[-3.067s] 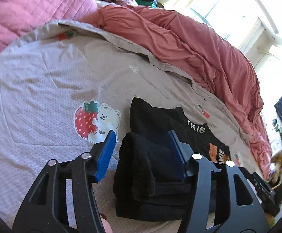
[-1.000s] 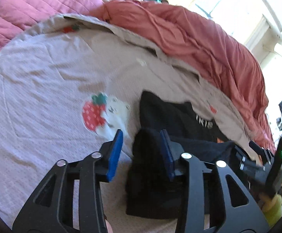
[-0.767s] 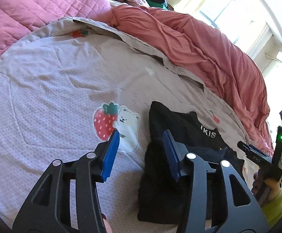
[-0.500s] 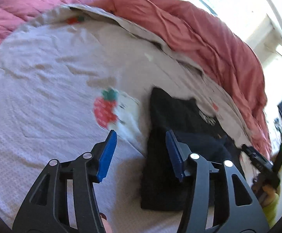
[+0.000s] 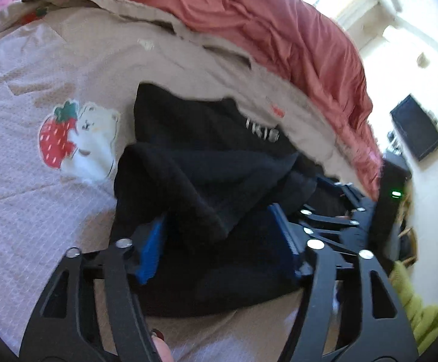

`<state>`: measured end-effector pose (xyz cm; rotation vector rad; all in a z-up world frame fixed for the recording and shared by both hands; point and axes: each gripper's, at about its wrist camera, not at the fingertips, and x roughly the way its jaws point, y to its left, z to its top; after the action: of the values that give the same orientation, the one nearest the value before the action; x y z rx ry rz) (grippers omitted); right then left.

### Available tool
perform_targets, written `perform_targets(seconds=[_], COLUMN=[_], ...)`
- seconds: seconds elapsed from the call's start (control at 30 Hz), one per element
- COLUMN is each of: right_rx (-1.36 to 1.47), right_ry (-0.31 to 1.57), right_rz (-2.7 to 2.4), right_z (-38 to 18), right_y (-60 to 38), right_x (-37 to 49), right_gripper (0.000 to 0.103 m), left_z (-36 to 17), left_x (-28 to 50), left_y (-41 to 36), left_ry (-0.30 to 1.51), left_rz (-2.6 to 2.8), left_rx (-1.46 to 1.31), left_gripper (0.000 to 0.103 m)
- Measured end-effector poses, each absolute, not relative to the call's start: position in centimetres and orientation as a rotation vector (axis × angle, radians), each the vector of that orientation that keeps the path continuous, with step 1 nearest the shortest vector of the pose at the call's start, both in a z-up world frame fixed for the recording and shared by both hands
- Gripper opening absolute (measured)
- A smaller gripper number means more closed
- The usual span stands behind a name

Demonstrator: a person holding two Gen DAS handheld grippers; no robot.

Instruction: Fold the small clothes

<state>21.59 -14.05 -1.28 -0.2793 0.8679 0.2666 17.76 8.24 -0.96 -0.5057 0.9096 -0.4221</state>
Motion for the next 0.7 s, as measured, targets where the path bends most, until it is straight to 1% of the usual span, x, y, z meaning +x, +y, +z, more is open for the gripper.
perform_targets(seconds=[0.2,0.3,0.4,0.57,0.7], right_rx=[-0.197,-0.181,-0.11,-0.068,-0.005], right_ry=[0.85,0.864,0.88,0.826,0.794], right_rz=[0.218,0.169,0.131,0.097,0.026], right_z=[-0.6,-0.9,-0.8,1.0,2.4], right_y=[-14.4,-14.9,-16.4,-19.8,-25.4], right_x=[25.7,27.4,28.1,26.1,23.9], right_gripper=[0.084,0.084,0.085,0.085,0.085], left_z=[0.1,-0.2,-0.4,-0.4,-0.6], left_x=[18.5,18.6,18.7,19.4,20.2], left_y=[10.4,12.8,13.9,14.2,13.5], left_ry=[0.77,0.727,0.723,0.739,0.766], left_rz=[-0.396,-0.32,-0.248,-0.19,-0.187], left_rx=[-0.604,-0.665,-0.672,-0.628,-0.587], left_gripper=[0.073,0.073,0.073,0.073,0.073])
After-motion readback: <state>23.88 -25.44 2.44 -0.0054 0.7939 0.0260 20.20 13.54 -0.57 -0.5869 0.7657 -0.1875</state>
